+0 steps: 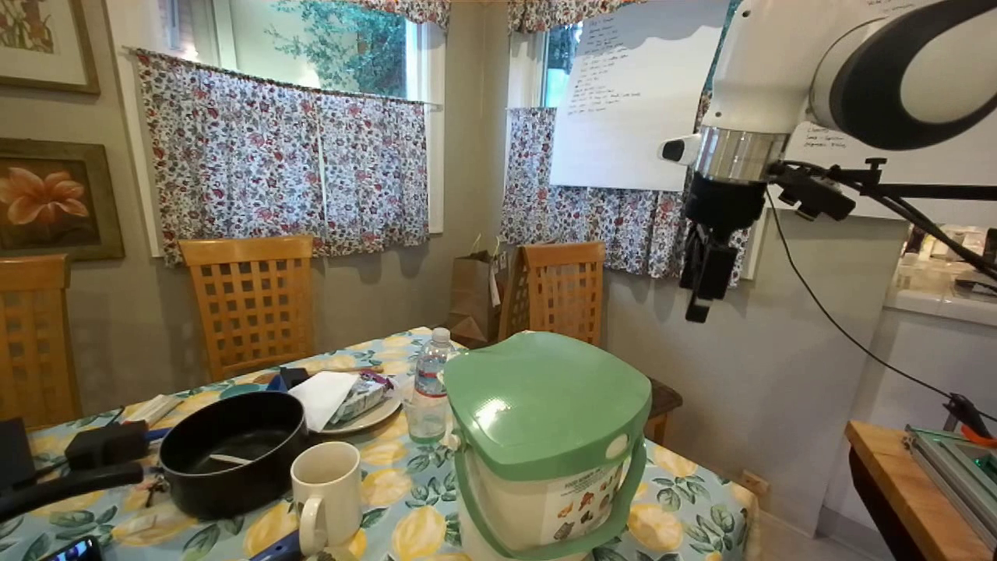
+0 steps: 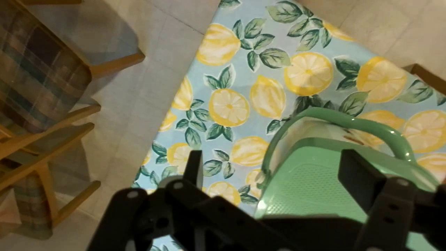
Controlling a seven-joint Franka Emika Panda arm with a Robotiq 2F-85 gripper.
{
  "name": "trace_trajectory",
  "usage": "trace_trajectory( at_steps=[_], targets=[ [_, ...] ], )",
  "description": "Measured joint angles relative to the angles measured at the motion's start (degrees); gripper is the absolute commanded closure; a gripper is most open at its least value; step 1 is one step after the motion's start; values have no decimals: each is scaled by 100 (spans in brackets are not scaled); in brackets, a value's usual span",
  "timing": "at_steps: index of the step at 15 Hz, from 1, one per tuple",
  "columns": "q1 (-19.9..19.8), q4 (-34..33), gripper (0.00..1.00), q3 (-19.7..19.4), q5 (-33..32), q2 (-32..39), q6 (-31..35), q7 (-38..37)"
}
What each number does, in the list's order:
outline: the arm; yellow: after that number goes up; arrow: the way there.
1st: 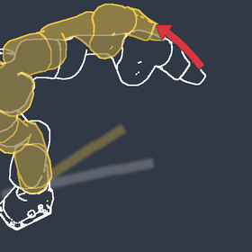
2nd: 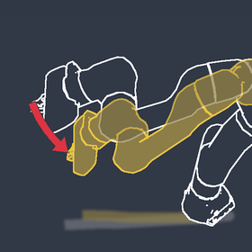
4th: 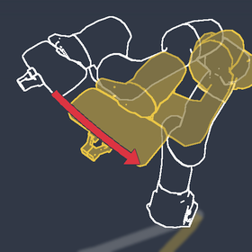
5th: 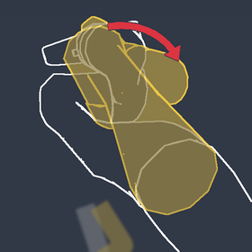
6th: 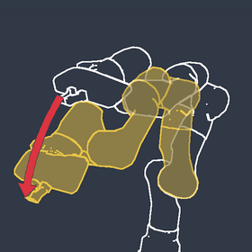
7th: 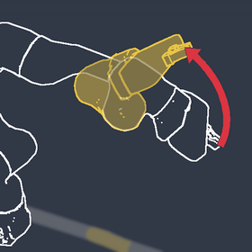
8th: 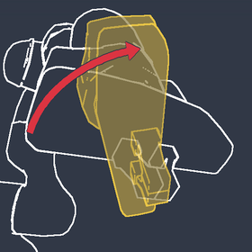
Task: Open the trash can and rotate it 90 degrees counterclockwise
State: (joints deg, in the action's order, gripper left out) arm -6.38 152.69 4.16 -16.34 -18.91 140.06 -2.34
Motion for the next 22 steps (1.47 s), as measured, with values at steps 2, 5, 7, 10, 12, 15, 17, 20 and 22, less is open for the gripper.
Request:
trace_trajectory(
  at_steps=[2, 5, 7, 10, 12, 15, 17, 20, 22],
  targets=[
    [154, 36, 0, 252, -203, 142, 175, -198],
    [316, 35, 0, 472, -447, 362, 480, -296],
    [418, 23, 0, 553, -544, 536, 726, -300],
    [618, -22, 0, 669, -595, 819, 1106, -299],
    [744, -63, 0, 754, -703, 1000, 1328, -298],
    [789, -148, 0, 923, -1268, 1268, 1531, -487],
    [767, -199, 0, 1009, -1942, 1420, 1579, -855],
    [726, -286, 0, 1062, -3199, 1619, 1586, -1646],
    [725, -353, 0, 1065, -4042, 1733, 1586, -2264]
  ],
)
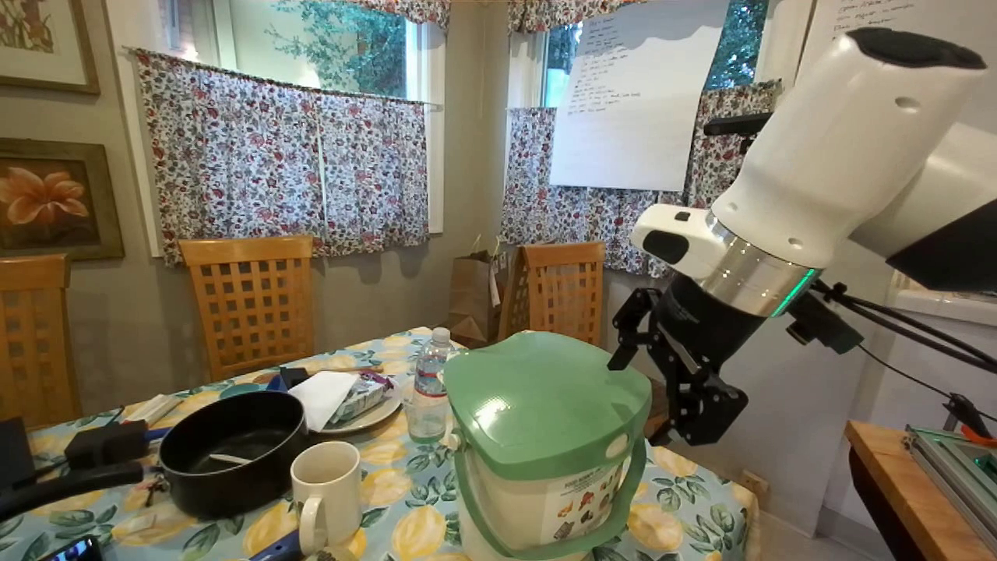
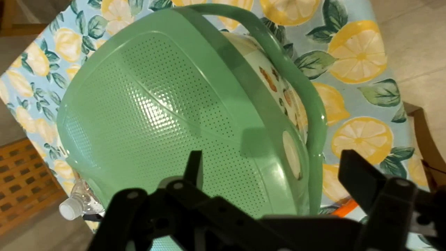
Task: Open the trash can and rotate it 90 degrees counterclockwise
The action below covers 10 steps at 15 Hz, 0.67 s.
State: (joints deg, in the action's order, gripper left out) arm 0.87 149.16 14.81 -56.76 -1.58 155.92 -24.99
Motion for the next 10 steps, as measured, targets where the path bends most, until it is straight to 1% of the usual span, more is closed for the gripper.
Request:
trace_trajectory(
  at_steps=[2, 4, 9, 10],
  targets=[
    [6, -74, 0, 4, -757, 106, 0, -641],
    [21, -128, 0, 12, -1271, 219, 0, -1180],
    [20, -130, 0, 13, -1303, 257, 0, -1236],
    [9, -141, 0, -6, -1393, 243, -13, -1399]
  ],
)
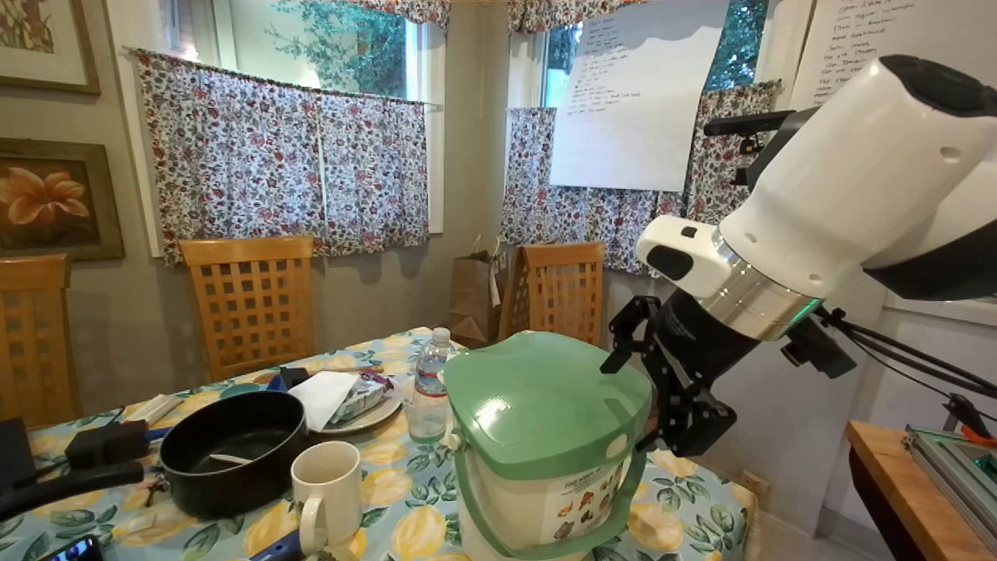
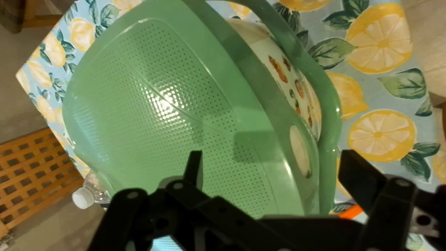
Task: Open the trash can and rotate it 90 degrees counterclockwise
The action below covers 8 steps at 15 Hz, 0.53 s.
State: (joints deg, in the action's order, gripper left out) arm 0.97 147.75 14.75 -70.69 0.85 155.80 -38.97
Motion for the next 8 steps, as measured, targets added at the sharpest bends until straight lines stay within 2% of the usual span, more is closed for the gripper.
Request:
trace_trajectory(
  at_steps=[5, 8],
  targets=[
    [-209, -20, 0, -260, -1135, -279, -13, -1890],
    [-265, -17, 0, -311, -1576, -375, -157, -2815]
  ],
)
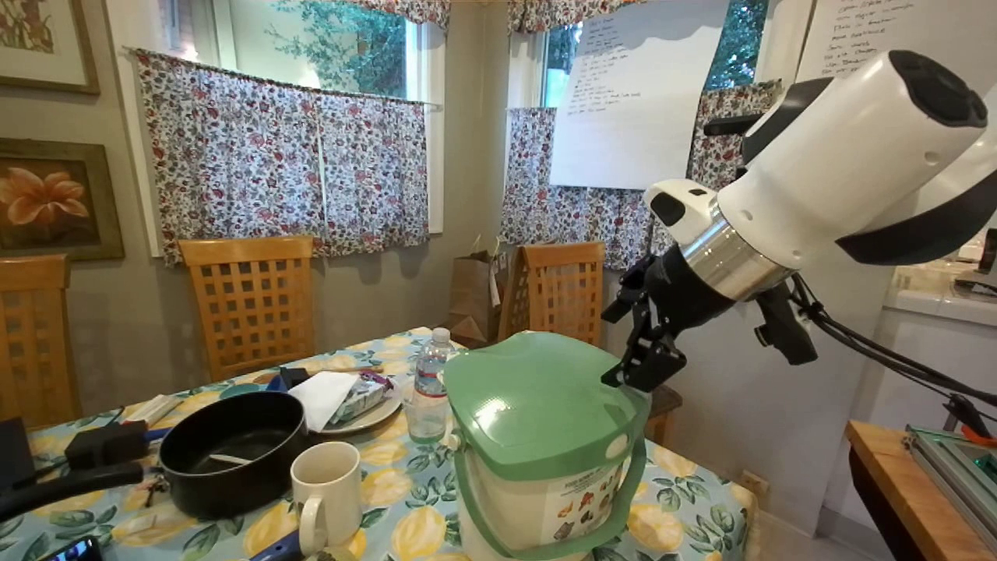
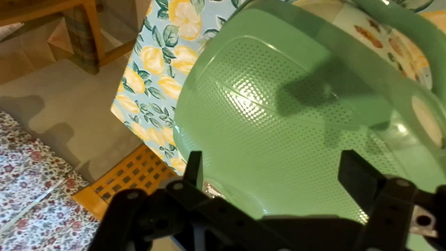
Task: Open the trash can and rotate it 90 degrees counterclockwise
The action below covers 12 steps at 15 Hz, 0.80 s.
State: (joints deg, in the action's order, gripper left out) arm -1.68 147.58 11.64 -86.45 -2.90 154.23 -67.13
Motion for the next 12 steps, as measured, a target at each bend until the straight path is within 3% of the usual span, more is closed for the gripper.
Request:
trace_trajectory(
  at_steps=[4, 12],
  targets=[
    [24, 49, 0, 38, -182, -4, -175, -573],
    [279, 88, 0, 411, -244, 95, -561, -813]
  ],
)
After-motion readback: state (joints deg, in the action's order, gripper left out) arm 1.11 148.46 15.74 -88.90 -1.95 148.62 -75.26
